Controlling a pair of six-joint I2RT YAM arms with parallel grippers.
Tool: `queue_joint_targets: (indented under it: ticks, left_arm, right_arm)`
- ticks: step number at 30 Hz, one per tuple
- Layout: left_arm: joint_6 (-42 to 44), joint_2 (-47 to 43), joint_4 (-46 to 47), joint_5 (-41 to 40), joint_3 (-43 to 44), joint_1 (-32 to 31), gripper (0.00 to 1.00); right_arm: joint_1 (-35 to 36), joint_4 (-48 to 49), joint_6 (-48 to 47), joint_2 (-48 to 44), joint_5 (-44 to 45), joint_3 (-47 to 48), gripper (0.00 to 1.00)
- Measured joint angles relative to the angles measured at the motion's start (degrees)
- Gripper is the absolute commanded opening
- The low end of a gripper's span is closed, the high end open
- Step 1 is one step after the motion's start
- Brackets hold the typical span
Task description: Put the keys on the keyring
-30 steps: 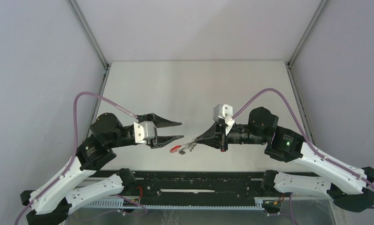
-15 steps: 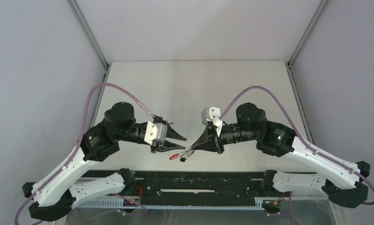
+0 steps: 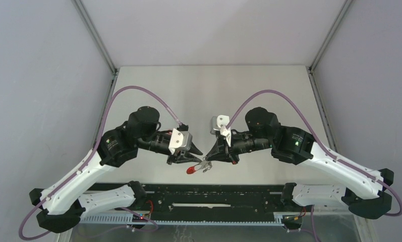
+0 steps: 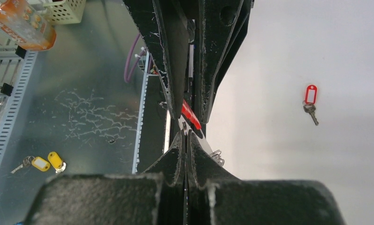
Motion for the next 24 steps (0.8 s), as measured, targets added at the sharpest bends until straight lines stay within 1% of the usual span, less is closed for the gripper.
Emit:
queue_joint_targets:
  ticks: [12, 16, 20, 24]
  left_arm:
    - [-0.02, 0.17, -0.24, 0.31, 0.17, 0.00, 0.21]
    - [-0.02, 0.15, -0.48, 0.48, 0.17, 0.00, 0.14]
    - [0.46, 0.15, -1.05, 0.24, 0.17, 0.00, 0.01]
    - [1.51, 0.15, -1.49, -0.59, 0.17, 0.00, 0.00]
  right_arm:
    - [2.54, -3.34, -1.18, 3.80, 2.82, 3.85, 0.00]
    - [3.02, -4.81, -1.22, 4.94, 3.52, 5.38, 0.00]
    - [3.21, -5.40, -1.20, 5.05, 4.24, 5.53, 0.00]
    - [3.28, -5.46, -1.20, 5.16, 4.79, 5.53, 0.01]
